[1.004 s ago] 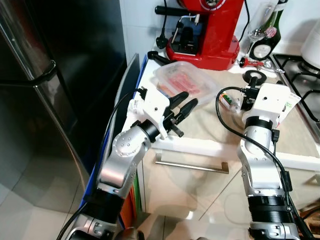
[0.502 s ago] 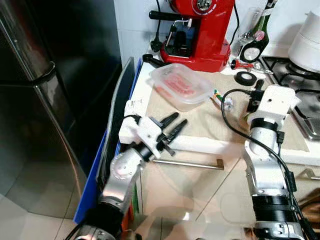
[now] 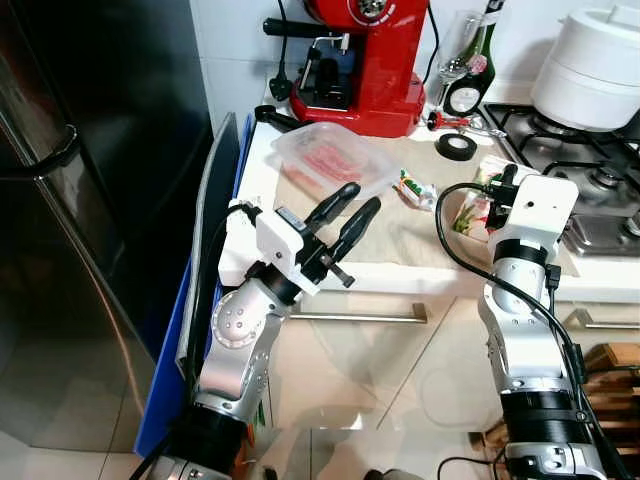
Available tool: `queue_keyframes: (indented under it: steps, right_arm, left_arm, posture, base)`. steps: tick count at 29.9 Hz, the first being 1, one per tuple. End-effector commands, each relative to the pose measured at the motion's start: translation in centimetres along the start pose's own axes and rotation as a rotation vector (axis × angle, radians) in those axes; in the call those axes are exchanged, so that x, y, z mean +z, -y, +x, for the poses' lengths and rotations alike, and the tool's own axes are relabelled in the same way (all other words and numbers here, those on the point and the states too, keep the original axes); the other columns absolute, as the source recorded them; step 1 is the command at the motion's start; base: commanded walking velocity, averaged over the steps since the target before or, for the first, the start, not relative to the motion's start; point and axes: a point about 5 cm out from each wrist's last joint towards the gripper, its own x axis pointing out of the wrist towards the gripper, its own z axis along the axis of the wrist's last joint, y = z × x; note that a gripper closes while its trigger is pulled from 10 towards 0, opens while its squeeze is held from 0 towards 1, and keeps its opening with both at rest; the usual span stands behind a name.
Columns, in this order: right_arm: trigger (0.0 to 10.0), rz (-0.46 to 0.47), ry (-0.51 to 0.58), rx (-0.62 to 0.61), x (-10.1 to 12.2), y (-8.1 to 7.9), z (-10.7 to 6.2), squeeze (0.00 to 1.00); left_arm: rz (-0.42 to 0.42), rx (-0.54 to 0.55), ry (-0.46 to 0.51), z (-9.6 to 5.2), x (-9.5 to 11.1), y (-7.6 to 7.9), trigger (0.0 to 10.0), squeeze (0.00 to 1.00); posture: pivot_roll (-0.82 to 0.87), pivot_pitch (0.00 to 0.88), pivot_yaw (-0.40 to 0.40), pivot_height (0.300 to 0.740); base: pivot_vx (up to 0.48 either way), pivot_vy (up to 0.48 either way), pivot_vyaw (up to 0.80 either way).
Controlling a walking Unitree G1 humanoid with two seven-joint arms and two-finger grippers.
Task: Restocking fridge
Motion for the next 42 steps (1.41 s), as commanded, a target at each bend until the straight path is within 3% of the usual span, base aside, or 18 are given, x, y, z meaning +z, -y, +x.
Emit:
queue_keyframes:
  steps: [1,13,31,42]
  right_arm:
    - [10.0,0.014,0.005,-0.007,0.2,-0.2,0.2,0.0]
    - [10.0,0.038,0.017,0.017,0.5,-1.3,0.5,0.0]
    - [10.0,0.039,0.004,0.03,0.1,-2.0,0.4,0.0]
    - [10.0,0.035,0.022,0.024,0.6,-2.6,2.3,0.0]
  left_arm:
    - [0.005,-0.03,-0.013,0.4,-0.1,0.2,10.0,0.0]
    - [0.148,-0.058,-0.159,0.1,-1.5,-0.6,10.0,0.0]
    - [0.151,-0.119,-0.204,0.9,-1.3,-0.5,10.0,0.0]
    - [0.133,-0.105,-0.185,1.2,-0.7,-0.4,10.0,0.0]
  posture:
    - [0.12,0.0,-0.02,0.73]
    - [0.13,0.0,-0.017,0.73]
    - [0.13,0.0,-0.013,0.73]
    - [0.14,0.009,-0.019,0.73]
  base:
    - [0.0,0.0,0.0]
    - [0.0,0.0,0.0]
    - [0.0,0.0,0.0]
    - [0.0,0.0,0.0]
